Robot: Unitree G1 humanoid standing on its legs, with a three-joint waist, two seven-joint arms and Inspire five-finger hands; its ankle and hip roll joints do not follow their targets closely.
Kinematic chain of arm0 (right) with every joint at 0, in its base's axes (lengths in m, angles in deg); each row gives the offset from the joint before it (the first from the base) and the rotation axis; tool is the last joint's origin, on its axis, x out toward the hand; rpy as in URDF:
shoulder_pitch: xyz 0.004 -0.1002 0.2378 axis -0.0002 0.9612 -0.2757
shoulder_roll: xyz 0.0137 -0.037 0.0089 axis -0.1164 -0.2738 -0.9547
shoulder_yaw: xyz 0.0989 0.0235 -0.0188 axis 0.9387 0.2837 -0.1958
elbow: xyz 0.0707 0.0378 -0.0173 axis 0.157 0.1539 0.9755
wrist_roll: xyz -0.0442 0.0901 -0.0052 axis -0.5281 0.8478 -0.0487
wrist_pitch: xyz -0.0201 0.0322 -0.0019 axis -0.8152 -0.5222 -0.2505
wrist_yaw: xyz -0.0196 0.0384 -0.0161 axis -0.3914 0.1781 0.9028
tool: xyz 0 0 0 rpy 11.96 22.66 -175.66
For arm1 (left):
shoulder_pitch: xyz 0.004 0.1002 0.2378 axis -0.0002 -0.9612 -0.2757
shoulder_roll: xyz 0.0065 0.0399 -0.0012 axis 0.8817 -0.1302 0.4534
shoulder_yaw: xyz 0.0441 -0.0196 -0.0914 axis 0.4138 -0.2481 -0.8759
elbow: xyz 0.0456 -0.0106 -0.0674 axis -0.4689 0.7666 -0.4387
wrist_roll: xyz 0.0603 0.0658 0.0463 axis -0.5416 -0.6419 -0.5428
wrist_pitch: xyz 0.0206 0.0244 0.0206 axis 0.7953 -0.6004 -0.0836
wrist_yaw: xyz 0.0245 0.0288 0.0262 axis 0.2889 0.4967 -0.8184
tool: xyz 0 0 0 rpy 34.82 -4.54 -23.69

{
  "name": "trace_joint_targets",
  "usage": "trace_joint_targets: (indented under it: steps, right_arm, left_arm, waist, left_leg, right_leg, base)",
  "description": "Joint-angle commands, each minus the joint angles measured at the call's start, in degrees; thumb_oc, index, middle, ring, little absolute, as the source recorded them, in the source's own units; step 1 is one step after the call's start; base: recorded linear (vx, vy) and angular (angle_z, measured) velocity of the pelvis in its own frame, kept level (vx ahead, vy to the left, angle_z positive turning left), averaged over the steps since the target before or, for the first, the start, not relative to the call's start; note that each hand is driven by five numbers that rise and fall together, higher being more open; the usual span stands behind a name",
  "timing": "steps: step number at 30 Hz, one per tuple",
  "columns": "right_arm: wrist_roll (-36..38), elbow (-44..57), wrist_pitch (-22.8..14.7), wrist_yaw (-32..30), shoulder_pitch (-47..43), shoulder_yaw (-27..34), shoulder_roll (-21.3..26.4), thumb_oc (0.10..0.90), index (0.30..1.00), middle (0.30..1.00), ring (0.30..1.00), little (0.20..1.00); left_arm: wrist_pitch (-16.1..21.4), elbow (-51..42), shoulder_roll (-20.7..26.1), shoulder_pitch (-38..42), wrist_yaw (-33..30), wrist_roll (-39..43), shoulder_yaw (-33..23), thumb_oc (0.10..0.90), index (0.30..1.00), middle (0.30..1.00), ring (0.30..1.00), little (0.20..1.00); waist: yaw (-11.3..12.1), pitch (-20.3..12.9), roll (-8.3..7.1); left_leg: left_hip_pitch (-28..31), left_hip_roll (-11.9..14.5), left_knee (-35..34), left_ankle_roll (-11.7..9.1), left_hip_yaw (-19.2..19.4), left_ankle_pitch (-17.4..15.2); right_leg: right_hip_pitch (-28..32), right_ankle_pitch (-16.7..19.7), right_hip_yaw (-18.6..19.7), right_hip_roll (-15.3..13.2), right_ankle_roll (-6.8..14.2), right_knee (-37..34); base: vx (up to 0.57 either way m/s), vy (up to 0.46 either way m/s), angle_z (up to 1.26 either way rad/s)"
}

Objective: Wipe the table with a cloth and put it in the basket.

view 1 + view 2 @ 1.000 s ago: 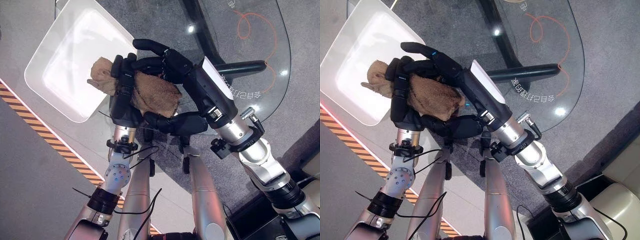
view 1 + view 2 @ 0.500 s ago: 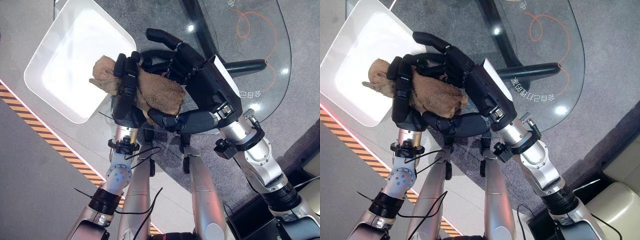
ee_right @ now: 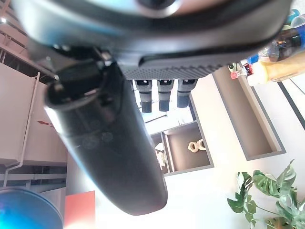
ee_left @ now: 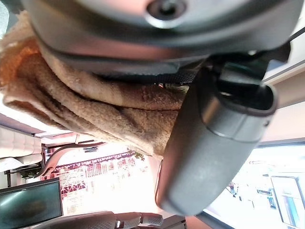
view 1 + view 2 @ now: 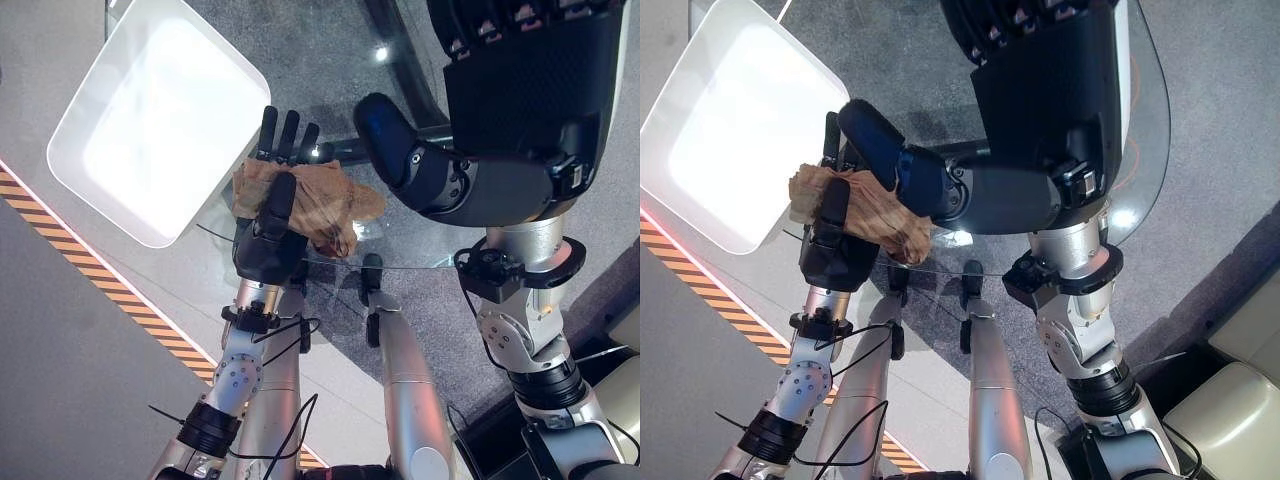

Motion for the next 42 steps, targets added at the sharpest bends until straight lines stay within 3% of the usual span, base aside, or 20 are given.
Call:
trace_joint_targets:
  steps: [1, 9, 10, 11, 12, 13, 27, 34, 42]
  right_arm:
    - [1.1, 10.1, -5.6, 0.9, -2.3, 3.2, -1.2, 0.8, 0.9, 0.9, 0.9, 0.9]
    - [1.1, 10.0, -5.3, 1.0, -2.2, 3.1, -1.5, 0.8, 0.9, 0.9, 0.9, 0.9]
    - [1.0, 10.0, -5.3, 0.8, -2.2, 3.1, -1.6, 0.8, 0.9, 0.9, 0.9, 0.9]
    - [1.0, 10.0, -5.3, 0.9, -2.2, 3.0, -1.9, 0.8, 0.9, 0.9, 0.9, 0.9]
    - [1.0, 10.0, -5.3, 0.8, -2.2, 2.9, -2.0, 0.8, 0.9, 0.9, 0.9, 0.9]
    - [1.0, 10.0, -5.3, 0.8, -2.2, 3.0, -2.0, 0.8, 0.9, 0.9, 0.9, 0.9]
    - [1.5, 9.6, -4.8, 0.7, -2.3, 3.1, -2.8, 0.8, 0.9, 0.9, 0.9, 0.9]
    - [2.0, 8.8, -2.7, 0.9, -0.8, 3.1, -3.3, 0.8, 0.9, 0.9, 0.9, 0.9]
    - [2.8, 4.3, 7.1, 1.8, 4.8, 2.3, -3.3, 0.8, 0.9, 0.9, 0.9, 0.9]
  left_arm:
    - [0.9, -9.7, -0.7, 3.2, 5.5, -4.4, -0.9, 0.8, 0.9, 0.9, 0.9, 0.9]
    - [0.9, -9.9, -0.8, 3.1, 5.7, -4.3, -1.0, 0.8, 0.9, 0.9, 0.9, 0.9]
    - [1.0, -9.9, -0.9, 3.1, 5.9, -4.2, -1.0, 0.644, 0.766, 0.766, 0.766, 0.744]
    - [1.1, -10.1, -1.0, 3.1, 6.1, -4.1, -1.0, 0.331, 0.498, 0.498, 0.498, 0.431]
    - [1.2, -10.0, -1.1, 3.1, 6.2, -4.1, -1.0, 0.141, 0.335, 0.335, 0.335, 0.241]
    - [1.3, -10.0, -1.2, 3.1, 6.3, -3.9, -1.1, 0.1, 0.3, 0.3, 0.3, 0.2]
    - [1.4, -9.9, -1.4, 3.5, 6.2, -3.5, -1.9, 0.1, 0.3, 0.3, 0.3, 0.2]
    - [3.0, -9.6, -1.5, 3.3, 5.8, -3.2, -2.7, 0.1, 0.3, 0.3, 0.3, 0.2]
    - [12.6, -8.4, -0.1, 2.4, 3.1, -2.1, -7.7, 0.1, 0.3, 0.3, 0.3, 0.2]
  waist:
    - [0.7, -1.5, 0.45]
    - [0.7, -1.5, 0.4]
    - [0.7, -1.5, 0.38]
    - [0.7, -1.5, 0.33]
    - [0.7, -1.5, 0.29]
    - [0.7, -1.5, 0.28]
    - [0.7, -1.5, 0.12]
    - [0.6, -1.5, 0.13]
    - [0.8, -1.5, 0.33]
  left_leg:
    - [3.3, -4.3, 0.4, 4.2, 2.0, -4.5]
    - [3.3, -4.3, 0.3, 4.2, 2.0, -4.4]
    - [3.3, -4.3, 0.3, 4.2, 2.0, -4.4]
    - [3.3, -4.3, 0.3, 4.3, 2.0, -4.4]
    - [3.4, -4.3, 0.2, 4.3, 2.0, -4.4]
    - [3.5, -4.3, 0.1, 4.3, 1.9, -4.4]
    - [4.3, -4.3, -0.5, 4.3, 2.1, -4.3]
    - [5.0, -4.2, -1.2, 4.2, 2.3, -4.0]
    - [6.7, -4.4, -1.7, 3.7, 2.1, -3.8]
  right_leg:
    - [1.4, 7.0, 2.0, 5.5, -0.5, -7.5]
    - [1.3, 7.2, 2.0, 5.5, -0.4, -7.6]
    - [1.3, 7.2, 2.0, 5.6, -0.4, -7.5]
    - [1.4, 7.2, 2.1, 5.6, -0.5, -7.6]
    - [1.5, 7.2, 2.1, 5.6, -0.5, -7.7]
    - [1.5, 7.3, 2.1, 5.6, -0.5, -7.8]
    - [2.3, 7.6, 2.2, 5.8, -0.4, -8.3]
    - [2.8, 7.5, 2.2, 5.8, -0.4, -8.5]
    - [4.3, 6.7, 1.5, 5.4, -0.5, -8.5]
  base:
    - [0.0, 0.0, 0.0]
    - [0.0, 0.0, 0.0]
    - [0.0, 0.0, 0.0]
    - [0.0, 0.0, 0.0]
    - [0.0, 0.0, 0.0]
    - [0.0, 0.0, 0.0]
    - [0.0, 0.0, 0.0]
    - [0.0, 0.0, 0.0]
    - [0.0, 0.0, 0.0]
